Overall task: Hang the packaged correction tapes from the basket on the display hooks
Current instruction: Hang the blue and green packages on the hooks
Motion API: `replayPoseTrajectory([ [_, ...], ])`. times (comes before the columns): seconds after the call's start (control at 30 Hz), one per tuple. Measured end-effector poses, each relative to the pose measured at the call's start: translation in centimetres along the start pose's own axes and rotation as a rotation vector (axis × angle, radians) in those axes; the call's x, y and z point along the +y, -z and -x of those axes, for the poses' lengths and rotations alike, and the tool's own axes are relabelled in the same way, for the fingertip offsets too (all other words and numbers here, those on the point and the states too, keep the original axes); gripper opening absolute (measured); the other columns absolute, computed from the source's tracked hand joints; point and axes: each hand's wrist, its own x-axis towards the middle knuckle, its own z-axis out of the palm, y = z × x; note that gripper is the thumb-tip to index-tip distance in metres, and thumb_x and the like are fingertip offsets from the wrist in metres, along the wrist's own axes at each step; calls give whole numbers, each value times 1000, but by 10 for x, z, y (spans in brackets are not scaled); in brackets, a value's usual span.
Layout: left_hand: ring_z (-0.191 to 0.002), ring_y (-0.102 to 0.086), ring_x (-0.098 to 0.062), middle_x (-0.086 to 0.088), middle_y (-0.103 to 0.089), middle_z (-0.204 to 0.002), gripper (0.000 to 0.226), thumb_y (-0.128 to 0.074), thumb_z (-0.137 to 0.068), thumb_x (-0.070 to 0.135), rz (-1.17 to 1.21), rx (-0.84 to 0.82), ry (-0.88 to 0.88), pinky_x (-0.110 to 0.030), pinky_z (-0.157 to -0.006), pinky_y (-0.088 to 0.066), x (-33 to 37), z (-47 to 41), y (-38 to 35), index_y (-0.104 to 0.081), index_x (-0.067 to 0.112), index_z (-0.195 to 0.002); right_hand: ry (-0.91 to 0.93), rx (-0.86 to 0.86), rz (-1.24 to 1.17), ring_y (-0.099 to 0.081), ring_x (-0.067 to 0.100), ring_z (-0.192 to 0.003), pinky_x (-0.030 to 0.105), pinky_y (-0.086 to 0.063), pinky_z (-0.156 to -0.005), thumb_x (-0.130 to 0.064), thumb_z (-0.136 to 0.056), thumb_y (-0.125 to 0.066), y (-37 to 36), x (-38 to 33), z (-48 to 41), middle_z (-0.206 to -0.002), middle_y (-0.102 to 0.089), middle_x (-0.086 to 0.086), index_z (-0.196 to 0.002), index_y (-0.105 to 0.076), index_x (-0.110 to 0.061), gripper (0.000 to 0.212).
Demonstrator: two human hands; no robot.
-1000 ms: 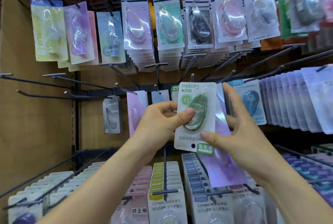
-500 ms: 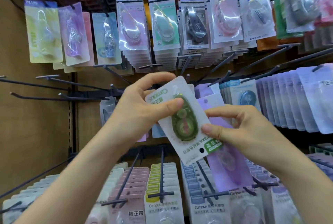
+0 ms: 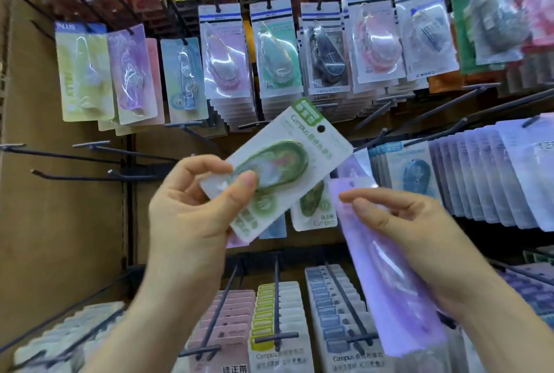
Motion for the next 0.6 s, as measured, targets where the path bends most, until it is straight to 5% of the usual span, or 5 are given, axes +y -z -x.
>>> replayPoseTrajectory([
  [0.1, -76, -74, -28, -6, -73, -86, 31, -86, -63, 12, -17, 41, -10, -35, -51, -58, -15, 10, -22, -60, 27, -71, -8, -97, 16, -71, 5, -98, 17, -54, -87, -27, -74, -71, -13, -1, 3, -96, -78, -2, -94, -81, -17, 24],
  [0.17, -71, -73, -22, -7, -71, -84, 19, -78, -67, 19, -81, 37, 1, -32, -56, -58, -22, 14, -30, -68, 30, -80, 5, -96, -29, -72, 8, -96, 16, -54, -83, -20, -83, -68, -18, -3, 2, -95, -78, 1, -93, -80, -12, 17],
  [0.4, -74, -74, -15, 10, -75, -81, 31, -73, -78, 22, -271, -70, 41, -23, -59, -58, -26, 16, -36, -71, 34, -107, -44, 8, -19, -75, 18, -91, 24, -58, -75, -18, -93, -65, -19, -8, -8, -91, -78, 4, -91, -78, -9, 16],
  [0.5, -73, -72, -31, -10, -69, -77, 39, -71, -71, 41, -395, -105, 30, -42, -63, -62, -27, 13, -34, -68, 43, -110, -70, 40, -14, -75, 21, -86, 32, -59, -74, -18, -94, -65, -19, -13, -14, -90, -78, 5, -90, -78, -9, 16],
  [0.6, -64, -68, -24, -15, -59, -69, 51, -68, -70, 47, -461, -139, 42, -30, -59, -60, -29, 5, -30, -66, 39, -120, -90, 53, 28, -75, 23, -86, 39, -61, -80, -17, -94, -64, -19, -16, -20, -88, -78, 6, -87, -78, -9, 17],
])
